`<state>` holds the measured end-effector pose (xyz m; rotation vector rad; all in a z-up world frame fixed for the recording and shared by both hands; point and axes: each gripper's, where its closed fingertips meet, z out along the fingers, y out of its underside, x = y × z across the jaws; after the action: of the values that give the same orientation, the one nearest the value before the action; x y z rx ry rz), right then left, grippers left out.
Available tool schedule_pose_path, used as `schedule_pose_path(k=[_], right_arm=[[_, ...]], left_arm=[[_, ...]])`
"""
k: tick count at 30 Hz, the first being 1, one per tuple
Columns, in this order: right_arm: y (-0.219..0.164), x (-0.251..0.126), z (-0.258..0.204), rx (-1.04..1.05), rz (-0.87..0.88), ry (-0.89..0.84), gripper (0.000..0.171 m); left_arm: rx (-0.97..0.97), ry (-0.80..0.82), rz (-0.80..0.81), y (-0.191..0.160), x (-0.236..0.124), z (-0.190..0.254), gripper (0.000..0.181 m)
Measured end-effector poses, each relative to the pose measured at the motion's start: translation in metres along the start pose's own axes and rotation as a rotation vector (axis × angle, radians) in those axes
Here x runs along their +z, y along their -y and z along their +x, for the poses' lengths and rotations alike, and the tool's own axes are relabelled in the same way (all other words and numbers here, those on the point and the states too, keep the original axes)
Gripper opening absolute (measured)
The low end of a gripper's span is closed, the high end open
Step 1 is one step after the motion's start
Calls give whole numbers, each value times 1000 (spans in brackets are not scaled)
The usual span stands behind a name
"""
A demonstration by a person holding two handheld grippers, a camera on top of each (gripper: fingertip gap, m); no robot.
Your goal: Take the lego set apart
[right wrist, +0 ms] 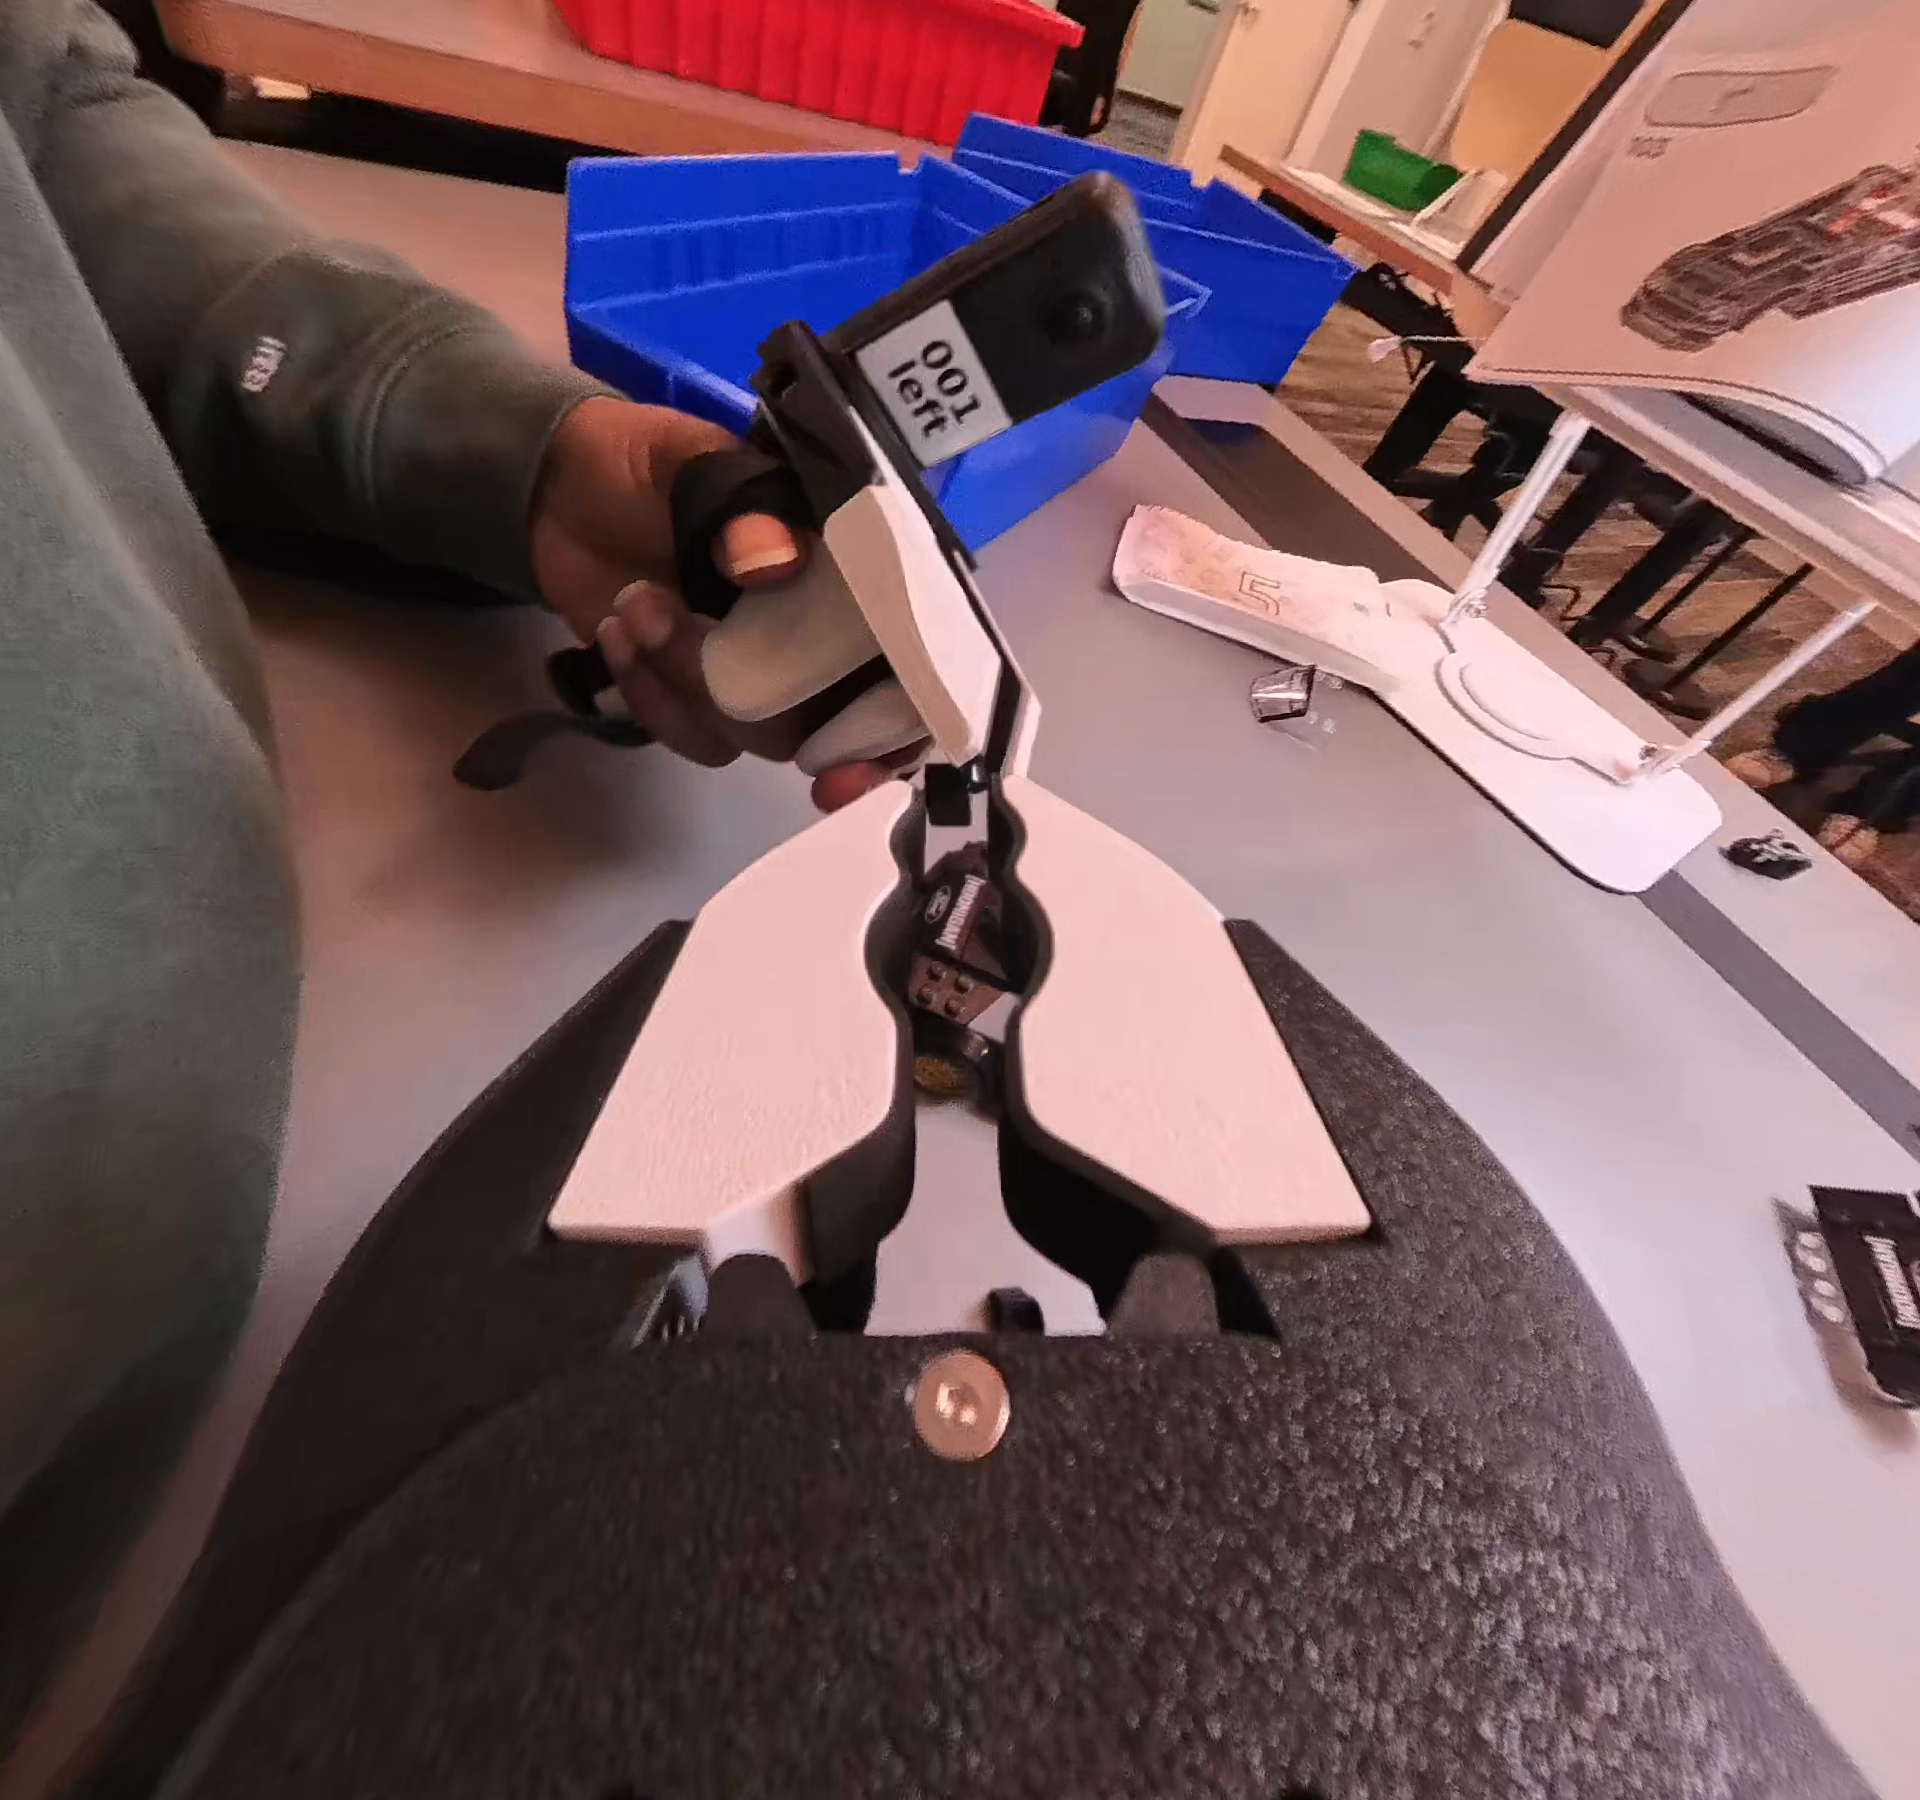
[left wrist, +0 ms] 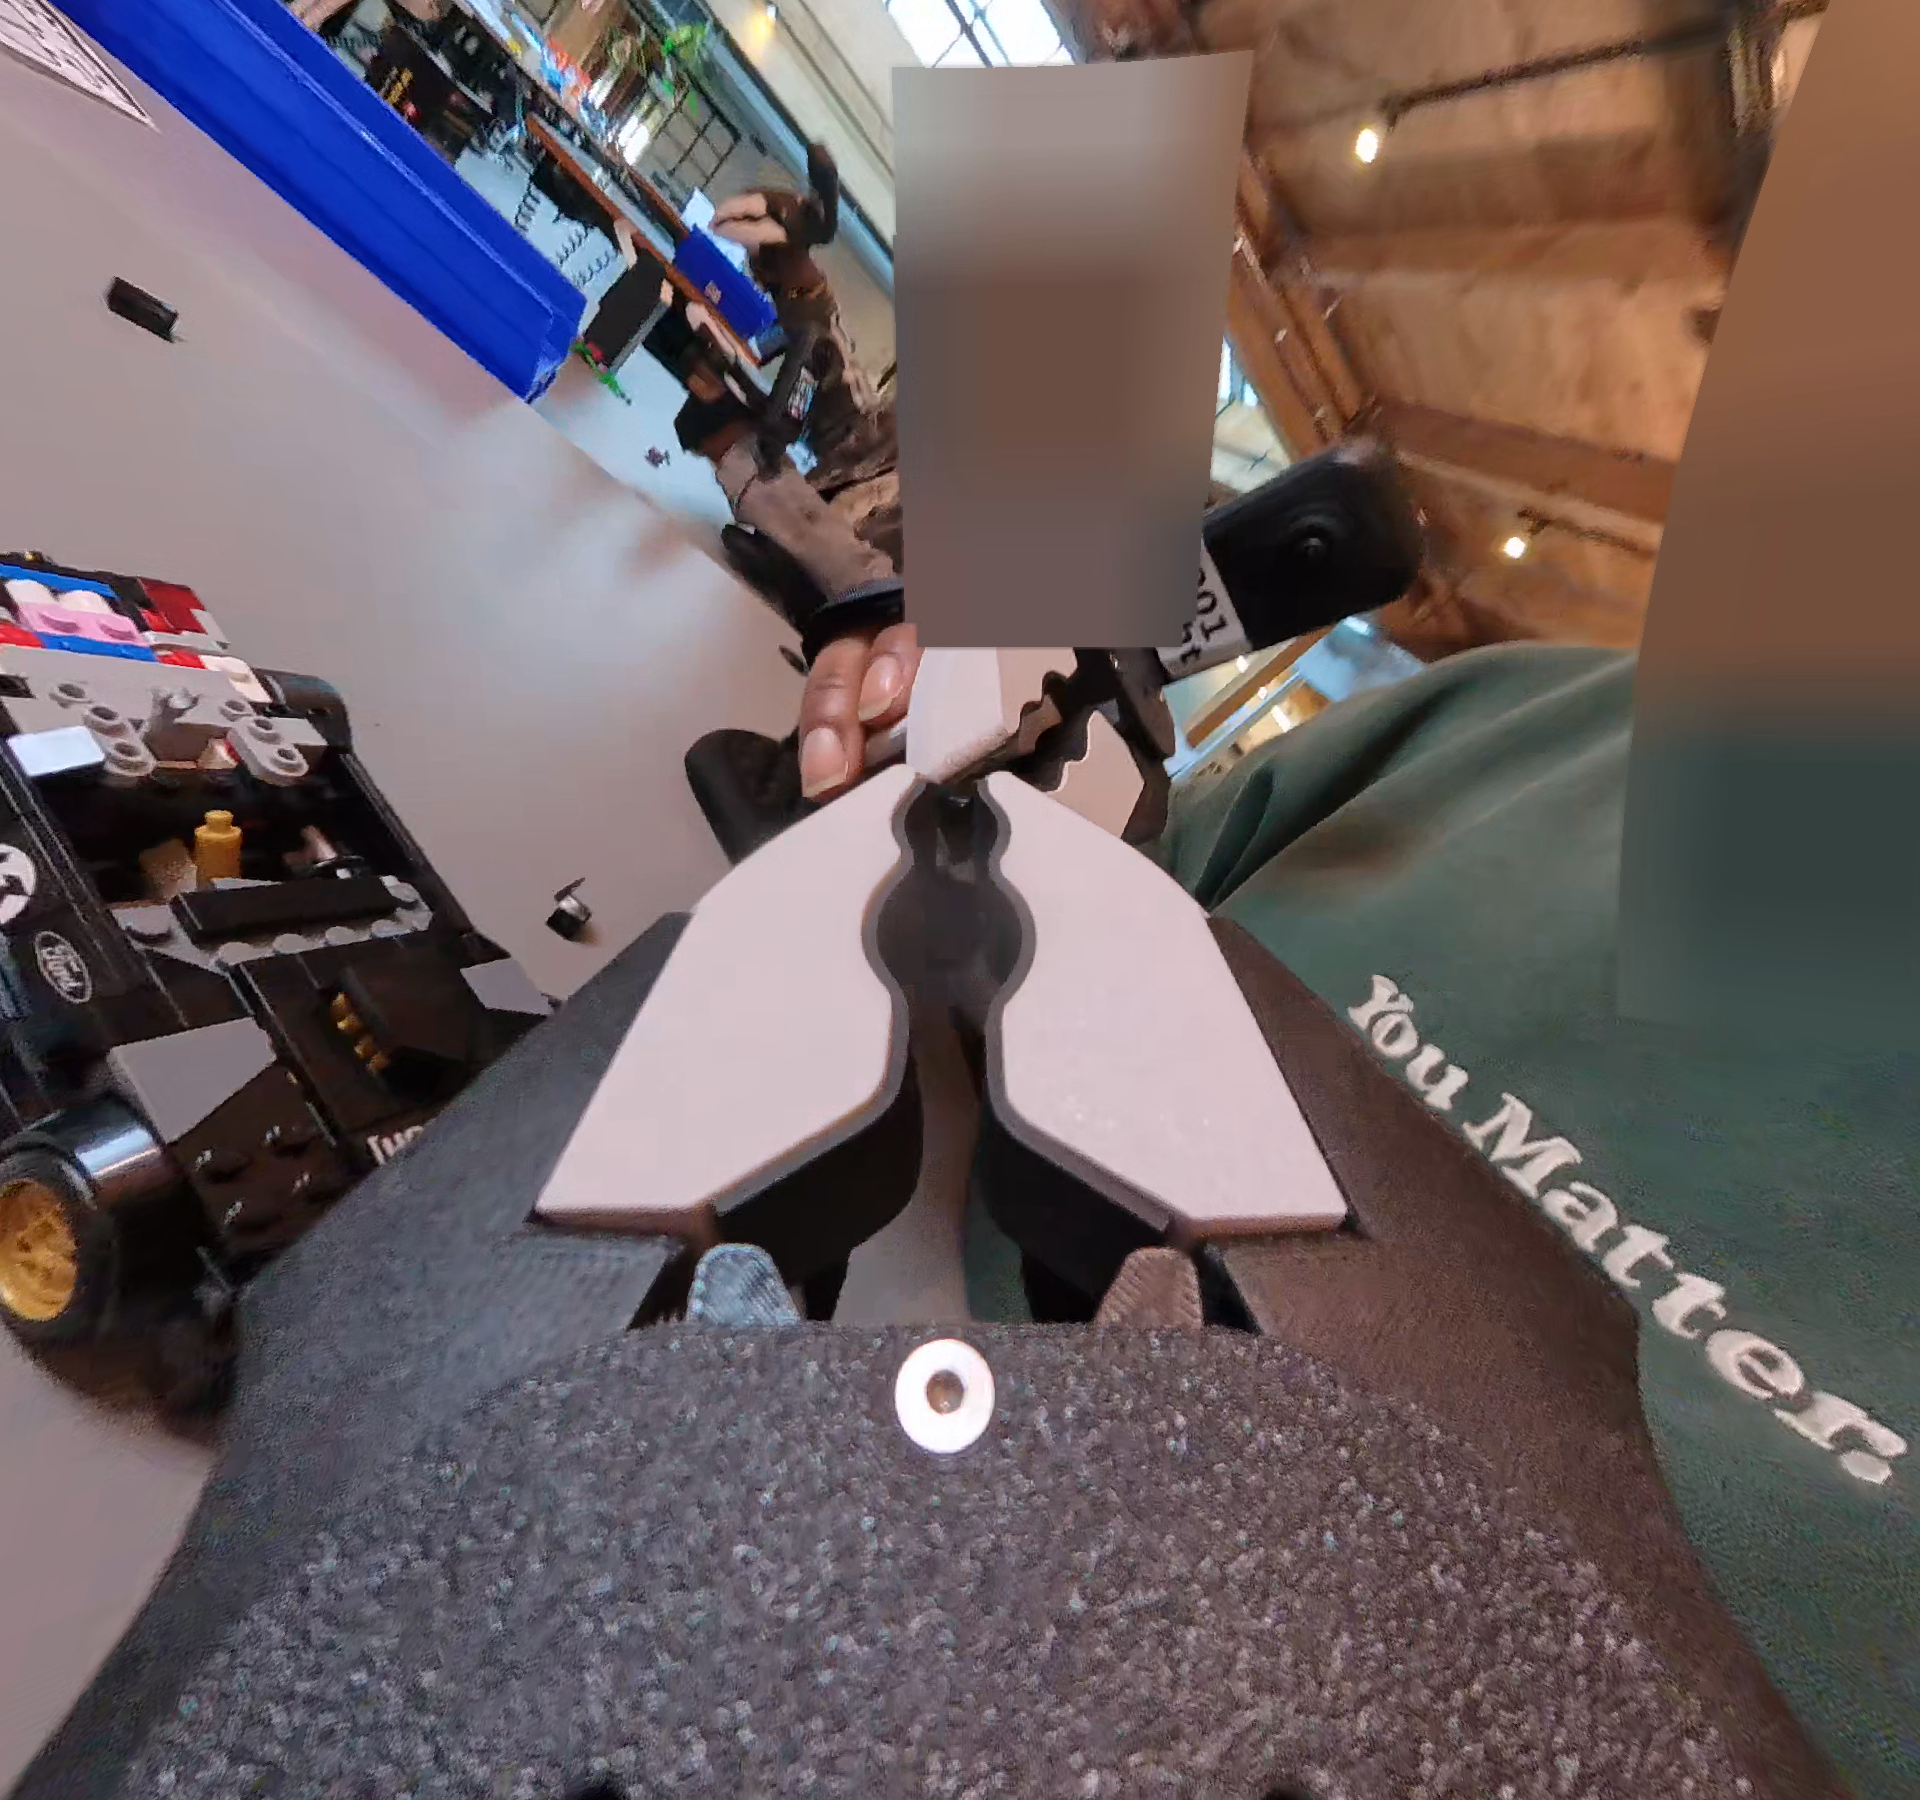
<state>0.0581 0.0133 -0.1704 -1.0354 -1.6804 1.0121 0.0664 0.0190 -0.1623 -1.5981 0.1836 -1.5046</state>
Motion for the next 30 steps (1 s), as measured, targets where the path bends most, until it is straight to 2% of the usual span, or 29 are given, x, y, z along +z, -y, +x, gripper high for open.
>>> schedule_pose_path(k=[7, 11, 14, 19, 24, 30], right_arm=[[12, 2, 9, -53, 56, -130, 8], [16, 3, 10, -34, 76, -147, 8], [20, 5, 13, 116, 108, -141, 8], [19, 8, 3, 276, 170, -120, 7], [13, 5, 6, 353, 185, -82, 7], [15, 2, -2, 446, 188, 96, 8]], left_arm=[[-184, -116, 151, 16, -4, 5, 6], [-221, -146, 194, 21, -5, 8, 5], [-150, -101, 219, 26, -6, 9, 3], [-32, 96, 263, 41, -25, -12, 0], [173, 68, 73, 29, -19, 4, 0], [397, 125, -98, 13, -18, 7, 10]])
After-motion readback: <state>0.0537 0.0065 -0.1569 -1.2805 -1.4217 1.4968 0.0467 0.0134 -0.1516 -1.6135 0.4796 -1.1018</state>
